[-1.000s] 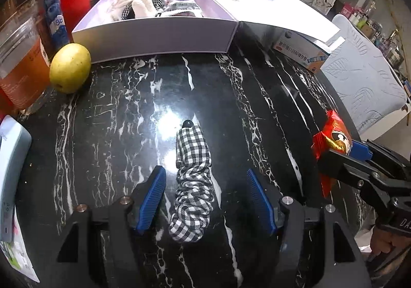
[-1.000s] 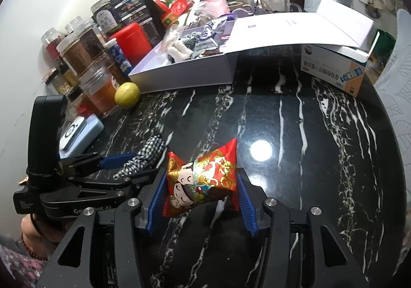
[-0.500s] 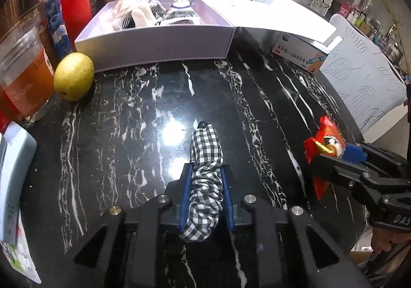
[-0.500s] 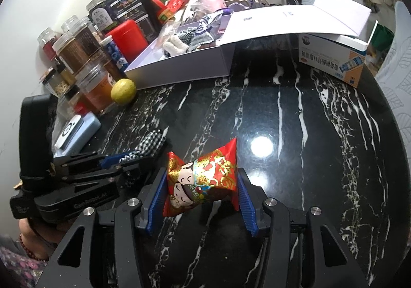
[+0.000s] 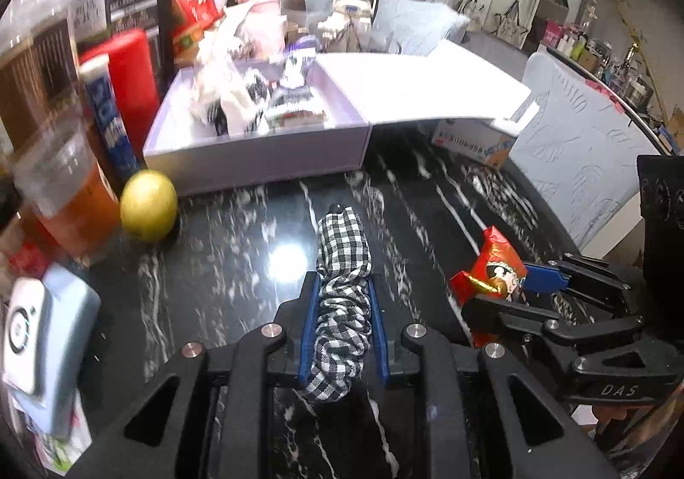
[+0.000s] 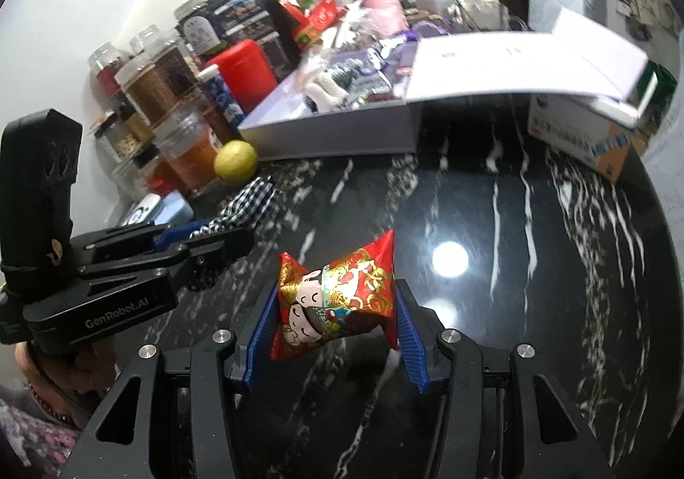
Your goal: Organize soft objects
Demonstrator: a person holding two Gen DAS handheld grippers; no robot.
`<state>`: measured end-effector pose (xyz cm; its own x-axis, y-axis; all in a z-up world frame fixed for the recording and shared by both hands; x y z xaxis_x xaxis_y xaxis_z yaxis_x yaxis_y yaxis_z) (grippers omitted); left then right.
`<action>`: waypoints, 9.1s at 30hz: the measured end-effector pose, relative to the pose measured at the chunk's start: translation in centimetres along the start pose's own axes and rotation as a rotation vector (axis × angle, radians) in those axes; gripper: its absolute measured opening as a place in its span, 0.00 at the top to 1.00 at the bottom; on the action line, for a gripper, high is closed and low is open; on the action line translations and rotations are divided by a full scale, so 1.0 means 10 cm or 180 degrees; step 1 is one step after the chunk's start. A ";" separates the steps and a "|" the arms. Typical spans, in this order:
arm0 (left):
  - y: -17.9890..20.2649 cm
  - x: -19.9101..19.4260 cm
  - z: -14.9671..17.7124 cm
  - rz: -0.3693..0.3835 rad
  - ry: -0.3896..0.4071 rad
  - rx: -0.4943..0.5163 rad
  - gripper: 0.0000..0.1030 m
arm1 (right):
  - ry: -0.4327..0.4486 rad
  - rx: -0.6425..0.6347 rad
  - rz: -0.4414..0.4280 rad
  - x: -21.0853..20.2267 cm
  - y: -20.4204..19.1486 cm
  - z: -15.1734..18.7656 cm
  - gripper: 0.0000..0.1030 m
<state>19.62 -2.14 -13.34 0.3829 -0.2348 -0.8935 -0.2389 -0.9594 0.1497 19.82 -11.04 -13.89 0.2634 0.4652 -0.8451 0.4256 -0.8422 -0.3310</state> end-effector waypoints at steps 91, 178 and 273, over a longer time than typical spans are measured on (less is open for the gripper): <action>-1.30 1.14 -2.45 -0.0707 -0.0110 -0.0168 0.79 | -0.0163 -0.0506 0.0491 1.19 0.57 -2.84 0.50; -0.31 -1.40 -1.14 -0.0979 0.1024 -0.0102 0.00 | 0.1305 -0.0245 0.1076 -1.42 -0.15 -1.38 0.16; 0.11 -0.86 -0.75 -0.0551 0.0649 -0.0038 0.00 | 0.0958 0.0168 0.1069 -1.17 0.30 -0.66 0.16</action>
<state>22.77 -2.36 -2.30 0.5892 -0.0924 -0.8027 -0.1441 -0.9895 0.0082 23.70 -17.24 -2.19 0.6226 0.2157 -0.7522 0.2309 -0.9691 -0.0868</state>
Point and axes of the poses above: each gripper's, at about its wrist camera, not at the fingertips, and x roughly the way its jaws point, y to its right, z to its underside, the point moved 10 cm from there along x, roughly the way its jaws point, and after that the axes turned 15 degrees about -y, right-handed, at the moved point
